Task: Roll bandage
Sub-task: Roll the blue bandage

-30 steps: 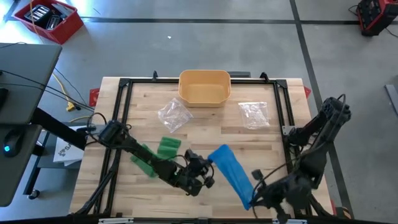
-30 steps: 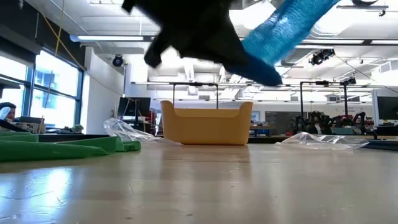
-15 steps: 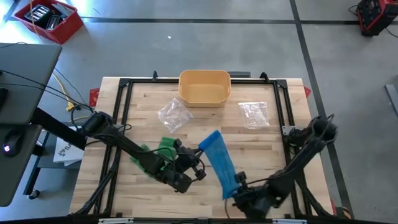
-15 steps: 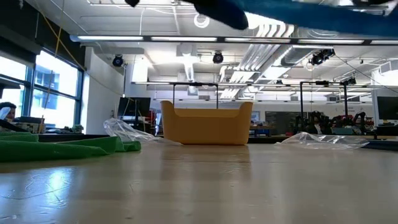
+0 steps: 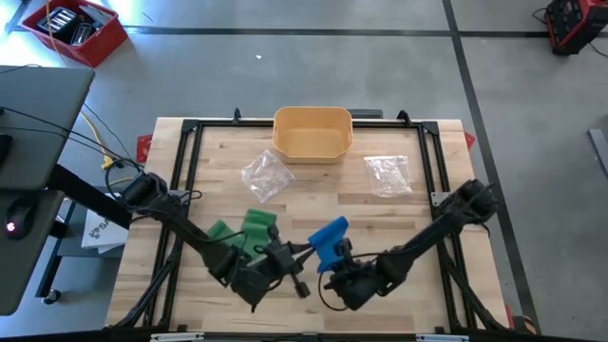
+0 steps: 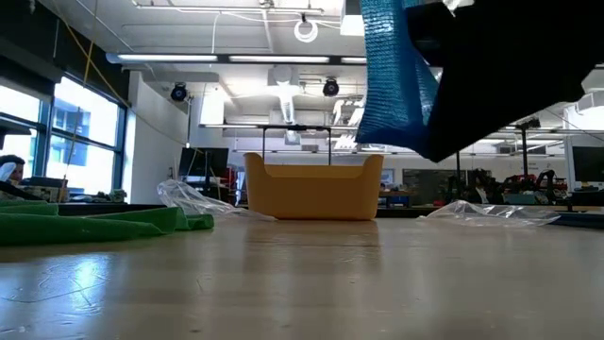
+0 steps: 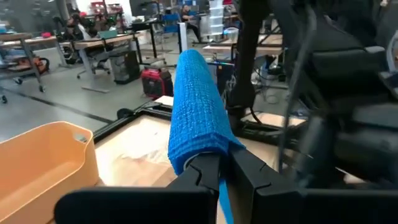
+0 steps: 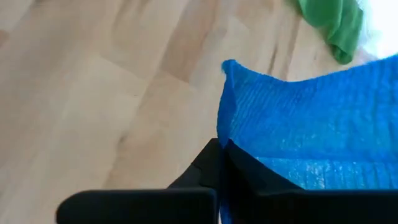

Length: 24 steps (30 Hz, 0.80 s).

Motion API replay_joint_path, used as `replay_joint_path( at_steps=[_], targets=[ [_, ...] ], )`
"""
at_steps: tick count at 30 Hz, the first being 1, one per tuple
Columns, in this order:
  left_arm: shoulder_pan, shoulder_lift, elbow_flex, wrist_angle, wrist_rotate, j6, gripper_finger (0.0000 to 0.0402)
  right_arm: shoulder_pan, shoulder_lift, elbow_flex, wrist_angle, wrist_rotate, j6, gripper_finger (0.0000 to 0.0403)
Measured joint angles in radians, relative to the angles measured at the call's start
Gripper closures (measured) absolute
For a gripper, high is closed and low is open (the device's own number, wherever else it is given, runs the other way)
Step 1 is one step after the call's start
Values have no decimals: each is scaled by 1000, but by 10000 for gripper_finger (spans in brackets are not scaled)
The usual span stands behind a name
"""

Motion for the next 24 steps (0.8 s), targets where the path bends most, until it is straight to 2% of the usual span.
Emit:
replay_joint_path(
  at_steps=[3, 7, 12, 17, 24],
  targets=[
    [-16, 0, 0, -21, 2, -17, 395, -3, -24, 0, 0, -56, -7, 372],
    [-23, 0, 0, -64, 3, -66, 395, 22, -68, 0, -13, -126, 30, 308],
    [-25, 0, 0, -112, 3, -81, 395, 79, -154, 0, -102, -148, 104, 249],
    [-18, 3, 0, -229, 4, -183, 395, 110, -227, -7, -201, -145, 211, 238],
    [-4, 62, 1, -272, 35, -253, 395, 124, -258, -130, -40, -142, 244, 237]
  ],
)
